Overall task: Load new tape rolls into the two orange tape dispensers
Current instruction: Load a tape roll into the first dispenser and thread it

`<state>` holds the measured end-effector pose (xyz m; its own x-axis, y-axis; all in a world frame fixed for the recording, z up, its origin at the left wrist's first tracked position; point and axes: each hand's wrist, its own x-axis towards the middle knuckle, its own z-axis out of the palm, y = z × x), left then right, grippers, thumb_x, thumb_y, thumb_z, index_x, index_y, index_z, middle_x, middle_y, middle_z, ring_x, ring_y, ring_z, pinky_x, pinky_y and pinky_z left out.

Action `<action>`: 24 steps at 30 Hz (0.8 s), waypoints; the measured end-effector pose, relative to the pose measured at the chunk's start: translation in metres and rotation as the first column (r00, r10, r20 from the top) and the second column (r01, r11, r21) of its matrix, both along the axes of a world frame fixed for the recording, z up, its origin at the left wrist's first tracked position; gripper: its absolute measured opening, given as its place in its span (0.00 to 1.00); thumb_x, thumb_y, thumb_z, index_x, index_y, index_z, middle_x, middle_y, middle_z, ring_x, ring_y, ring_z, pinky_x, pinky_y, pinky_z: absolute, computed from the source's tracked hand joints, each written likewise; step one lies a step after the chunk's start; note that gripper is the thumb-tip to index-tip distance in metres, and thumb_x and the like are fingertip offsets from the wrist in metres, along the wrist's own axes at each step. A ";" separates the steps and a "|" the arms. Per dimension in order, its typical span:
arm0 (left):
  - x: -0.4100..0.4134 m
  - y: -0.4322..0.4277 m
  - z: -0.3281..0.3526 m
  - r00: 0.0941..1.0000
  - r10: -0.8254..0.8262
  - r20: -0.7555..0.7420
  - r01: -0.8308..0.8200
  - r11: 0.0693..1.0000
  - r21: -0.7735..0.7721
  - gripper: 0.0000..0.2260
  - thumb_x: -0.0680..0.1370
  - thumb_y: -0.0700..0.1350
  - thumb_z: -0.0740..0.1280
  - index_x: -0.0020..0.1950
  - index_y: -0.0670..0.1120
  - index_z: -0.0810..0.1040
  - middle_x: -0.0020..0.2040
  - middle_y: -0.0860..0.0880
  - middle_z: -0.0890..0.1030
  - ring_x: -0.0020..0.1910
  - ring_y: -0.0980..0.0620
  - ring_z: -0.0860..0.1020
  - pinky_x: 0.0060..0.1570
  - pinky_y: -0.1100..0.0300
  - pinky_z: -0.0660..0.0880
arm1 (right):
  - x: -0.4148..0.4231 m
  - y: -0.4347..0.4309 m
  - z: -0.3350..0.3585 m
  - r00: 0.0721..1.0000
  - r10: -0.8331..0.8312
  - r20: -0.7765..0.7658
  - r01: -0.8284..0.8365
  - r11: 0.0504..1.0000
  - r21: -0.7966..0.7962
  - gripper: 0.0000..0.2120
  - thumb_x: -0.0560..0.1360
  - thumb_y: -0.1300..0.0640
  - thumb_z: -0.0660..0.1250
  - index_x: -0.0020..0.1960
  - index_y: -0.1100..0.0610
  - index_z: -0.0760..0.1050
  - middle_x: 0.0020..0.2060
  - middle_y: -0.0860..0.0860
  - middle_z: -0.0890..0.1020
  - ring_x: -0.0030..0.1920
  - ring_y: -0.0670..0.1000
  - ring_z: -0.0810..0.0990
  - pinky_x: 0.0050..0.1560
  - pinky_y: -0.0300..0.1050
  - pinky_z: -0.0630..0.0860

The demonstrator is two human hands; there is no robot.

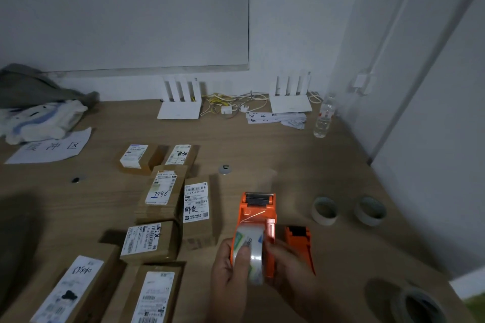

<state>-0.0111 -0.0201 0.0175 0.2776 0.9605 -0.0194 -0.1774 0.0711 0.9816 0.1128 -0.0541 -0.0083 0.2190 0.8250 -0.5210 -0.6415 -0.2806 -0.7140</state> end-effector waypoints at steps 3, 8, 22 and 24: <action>0.000 0.004 -0.009 1.000 -0.004 -0.027 0.004 1.000 0.001 0.09 0.71 0.48 0.67 0.45 0.44 0.80 0.36 0.43 0.85 0.33 0.52 0.80 0.33 0.62 0.77 | -0.002 -0.003 0.000 0.995 -0.002 0.096 -0.001 1.000 0.028 0.12 0.73 0.62 0.70 0.57 0.59 0.82 0.54 0.66 0.83 0.54 0.62 0.82 0.62 0.68 0.73; -0.004 0.019 -0.039 0.991 0.065 -0.121 -0.067 0.998 -0.012 0.11 0.72 0.50 0.69 0.51 0.47 0.75 0.44 0.45 0.83 0.41 0.55 0.82 0.44 0.62 0.80 | -0.006 -0.001 -0.003 0.929 -0.038 0.369 0.038 0.999 0.006 0.17 0.64 0.62 0.72 0.53 0.56 0.83 0.43 0.62 0.86 0.41 0.55 0.84 0.47 0.59 0.81; -0.028 0.050 -0.137 0.856 -0.180 -0.484 0.028 0.952 -0.306 0.26 0.63 0.59 0.74 0.56 0.49 0.76 0.49 0.45 0.84 0.45 0.45 0.82 0.42 0.48 0.79 | -0.006 0.023 -0.057 0.424 0.388 0.818 0.033 0.896 -0.442 0.17 0.65 0.55 0.72 0.53 0.54 0.78 0.48 0.51 0.85 0.51 0.55 0.82 0.44 0.44 0.72; -0.029 0.052 -0.146 0.840 -0.196 -0.505 0.027 0.946 -0.322 0.26 0.58 0.62 0.73 0.50 0.50 0.76 0.43 0.45 0.84 0.37 0.49 0.80 0.36 0.50 0.75 | -0.009 0.026 -0.062 0.414 0.426 0.804 0.041 0.874 -0.484 0.16 0.66 0.55 0.71 0.53 0.54 0.77 0.49 0.52 0.84 0.52 0.55 0.82 0.44 0.43 0.71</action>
